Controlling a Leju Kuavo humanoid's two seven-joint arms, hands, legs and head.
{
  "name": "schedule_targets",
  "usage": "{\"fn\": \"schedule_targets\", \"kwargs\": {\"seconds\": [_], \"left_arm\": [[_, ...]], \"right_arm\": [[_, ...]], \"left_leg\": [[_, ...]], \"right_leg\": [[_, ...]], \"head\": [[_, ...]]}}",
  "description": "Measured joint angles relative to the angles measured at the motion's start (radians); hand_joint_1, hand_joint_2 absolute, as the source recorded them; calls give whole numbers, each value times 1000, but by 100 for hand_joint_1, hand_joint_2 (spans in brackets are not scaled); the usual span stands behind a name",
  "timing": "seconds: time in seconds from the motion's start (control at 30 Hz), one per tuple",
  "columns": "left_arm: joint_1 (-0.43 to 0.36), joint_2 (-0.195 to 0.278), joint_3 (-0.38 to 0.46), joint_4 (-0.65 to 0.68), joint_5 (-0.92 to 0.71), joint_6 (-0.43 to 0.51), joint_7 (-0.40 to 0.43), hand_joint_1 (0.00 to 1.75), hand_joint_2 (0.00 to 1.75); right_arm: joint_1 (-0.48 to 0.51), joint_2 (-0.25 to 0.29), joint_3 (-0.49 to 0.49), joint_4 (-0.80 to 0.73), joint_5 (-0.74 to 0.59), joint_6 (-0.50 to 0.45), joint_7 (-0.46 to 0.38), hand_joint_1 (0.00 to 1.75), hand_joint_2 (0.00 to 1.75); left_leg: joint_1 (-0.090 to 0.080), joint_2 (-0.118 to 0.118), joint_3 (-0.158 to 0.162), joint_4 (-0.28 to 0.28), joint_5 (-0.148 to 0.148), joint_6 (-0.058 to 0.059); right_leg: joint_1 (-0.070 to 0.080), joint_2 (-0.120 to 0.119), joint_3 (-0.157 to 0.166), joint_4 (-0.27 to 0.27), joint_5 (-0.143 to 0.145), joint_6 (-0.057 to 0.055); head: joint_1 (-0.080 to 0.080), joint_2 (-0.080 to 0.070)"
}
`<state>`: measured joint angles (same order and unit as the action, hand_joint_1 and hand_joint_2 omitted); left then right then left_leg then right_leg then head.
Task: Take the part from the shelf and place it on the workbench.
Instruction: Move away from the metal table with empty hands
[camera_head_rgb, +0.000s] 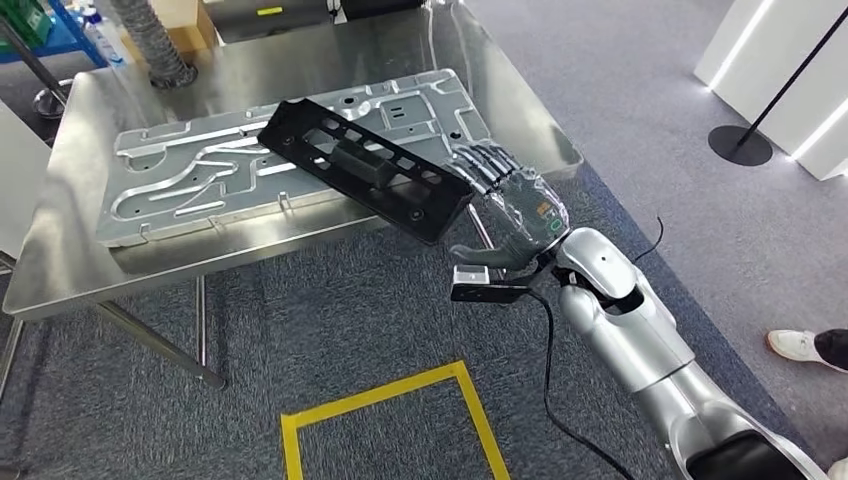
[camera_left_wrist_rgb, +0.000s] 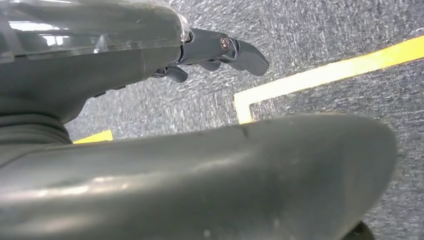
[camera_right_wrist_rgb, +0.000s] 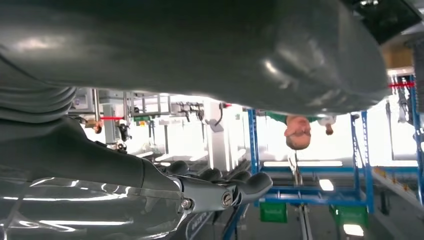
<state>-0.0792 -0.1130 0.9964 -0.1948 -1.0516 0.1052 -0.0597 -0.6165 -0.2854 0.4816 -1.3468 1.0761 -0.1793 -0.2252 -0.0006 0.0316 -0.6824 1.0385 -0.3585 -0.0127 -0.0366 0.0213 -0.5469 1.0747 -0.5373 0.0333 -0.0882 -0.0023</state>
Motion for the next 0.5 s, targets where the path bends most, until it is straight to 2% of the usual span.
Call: {"fn": "schedule_targets", "kwargs": {"seconds": [0.03,0.07,0.1,0.13,0.17,0.23,0.27,0.3,0.33,0.37,0.4,0.43,0.47,0.5], "left_arm": [[1,0,0,0,-2,0,-2,0,0],[3,0,0,0,-4,0,-4,0,0],[4,0,0,0,-5,0,-5,0,0],[5,0,0,0,-5,0,-7,0,0],[5,-1,0,0,-6,0,-8,0,0],[5,-2,0,0,-8,0,-14,0,0],[5,-2,0,0,-11,-1,-17,0,0],[5,-2,0,0,-14,-1,-21,0,0],[5,-2,0,0,-16,-2,-23,0,0],[5,-2,-1,0,-19,-3,-24,0,0],[4,-2,-1,0,-22,-3,-25,0,0],[3,-1,-2,0,-24,-4,-25,0,0],[1,0,-3,0,-26,-5,-26,0,0],[-1,2,-4,0,-28,-6,-27,0,0]], "right_arm": [[3,0,-3,-1,1,0,0,0,0],[4,0,-5,-2,2,0,0,0,0],[4,0,-8,-2,2,0,0,0,0],[4,0,-10,-3,3,0,0,0,0],[4,-1,-13,-4,3,0,0,0,0],[6,-4,-18,-5,4,0,0,0,0],[8,-5,-21,-6,5,0,0,0,0],[11,-5,-23,-7,5,0,0,0,0],[13,-6,-27,-8,5,0,0,0,0],[15,-6,-32,-9,5,0,0,0,0],[16,-6,-36,-11,5,0,0,0,0],[15,-6,-40,-14,5,1,0,0,0],[15,-6,-42,-16,5,2,0,0,0],[16,-7,-44,-17,6,4,0,0,0]], "left_leg": [[2,-3,-4,5,6,-5],[5,-4,-7,7,9,-10],[8,-5,-13,13,-2,-15],[10,-7,-23,34,-31,-20],[12,-9,-36,77,-77,-23],[13,-11,-64,204,-173,-26],[13,-12,-69,261,-196,-25],[13,-13,-64,295,-195,-22],[11,-15,-43,295,-174,-14],[6,-16,-8,261,-148,-3],[-1,-16,42,200,-132,12],[-9,-13,99,125,-133,28],[-17,-10,145,55,-145,39],[-25,-7,175,4,-159,47]], "right_leg": [[4,1,-2,-2,-1,-16],[4,-1,-8,-2,5,-26],[5,-2,-15,-1,15,-35],[6,-3,-26,-1,26,-42],[6,-3,-38,-2,39,-47],[11,-2,-67,-2,61,-51],[14,-2,-81,-2,70,-52],[18,-1,-94,-2,80,-53],[22,-1,-107,-3,89,-54],[25,-1,-118,-3,99,-55],[27,-1,-126,-5,108,-55],[28,-2,-132,-8,118,-53],[26,-4,-133,-12,126,-50],[23,-6,-133,-18,135,-45]], "head": [[0,0],[0,0],[0,0],[0,0],[0,0],[0,0],[0,0],[0,0],[0,0],[0,0],[0,0],[0,0],[0,0],[0,0]]}}
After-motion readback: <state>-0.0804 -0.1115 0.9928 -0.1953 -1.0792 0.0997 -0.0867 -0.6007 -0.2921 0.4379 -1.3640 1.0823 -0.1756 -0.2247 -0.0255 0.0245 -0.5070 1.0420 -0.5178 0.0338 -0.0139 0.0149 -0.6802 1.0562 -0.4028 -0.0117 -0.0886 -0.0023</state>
